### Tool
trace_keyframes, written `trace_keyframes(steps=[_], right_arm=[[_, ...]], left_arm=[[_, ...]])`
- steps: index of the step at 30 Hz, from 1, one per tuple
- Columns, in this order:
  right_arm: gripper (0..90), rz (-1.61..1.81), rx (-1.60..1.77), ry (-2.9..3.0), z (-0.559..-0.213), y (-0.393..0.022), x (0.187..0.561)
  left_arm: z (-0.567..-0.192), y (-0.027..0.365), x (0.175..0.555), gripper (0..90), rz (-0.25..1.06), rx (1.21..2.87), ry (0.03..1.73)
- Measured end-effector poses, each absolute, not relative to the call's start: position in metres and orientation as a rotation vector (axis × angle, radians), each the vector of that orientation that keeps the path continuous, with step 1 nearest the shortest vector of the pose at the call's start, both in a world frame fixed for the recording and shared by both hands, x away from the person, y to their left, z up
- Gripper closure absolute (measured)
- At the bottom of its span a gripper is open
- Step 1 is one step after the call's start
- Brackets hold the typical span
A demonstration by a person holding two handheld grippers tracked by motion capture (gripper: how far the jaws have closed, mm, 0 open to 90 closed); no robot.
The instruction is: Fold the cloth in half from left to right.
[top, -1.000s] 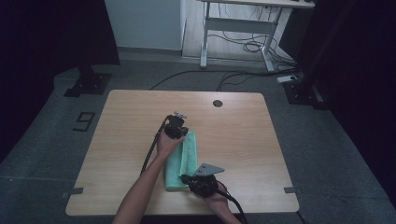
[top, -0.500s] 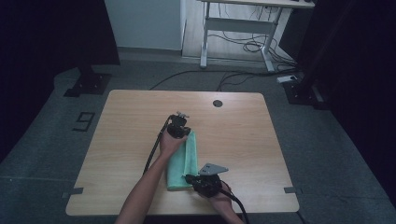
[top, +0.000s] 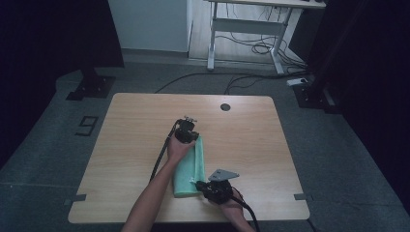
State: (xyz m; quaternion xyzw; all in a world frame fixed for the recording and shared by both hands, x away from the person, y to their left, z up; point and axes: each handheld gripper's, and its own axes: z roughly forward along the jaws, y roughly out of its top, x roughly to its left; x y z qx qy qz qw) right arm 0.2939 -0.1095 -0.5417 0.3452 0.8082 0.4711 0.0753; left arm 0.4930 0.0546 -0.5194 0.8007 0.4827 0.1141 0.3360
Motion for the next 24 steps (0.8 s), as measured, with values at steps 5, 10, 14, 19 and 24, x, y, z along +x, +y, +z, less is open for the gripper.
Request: trace_keyframes(steps=[5,10,14,19,24], right_arm=[[78.5,1.404,1.055,2.425,-0.543,-0.113,0.294],[61.9,1.359,1.071,2.409,-0.542,-0.12,0.291],[55.1,1.362,1.114,2.411,-0.54,-0.129,0.289],[51.4,1.366,1.121,2.362,-0.534,-0.138,0.286],[56.8,1.416,1.072,2.356,-0.526,-0.134,0.289]], left_arm=[[-0.517,0.053,0.491,80.1,0.303,2.087,1.236],[-0.505,0.056,0.485,64.1,0.37,2.083,1.204],[-0.499,0.062,0.479,61.1,0.38,2.079,1.191],[-0.493,0.073,0.471,60.4,0.387,2.081,1.173],[-0.495,0.082,0.464,60.9,0.381,2.1,1.148]])
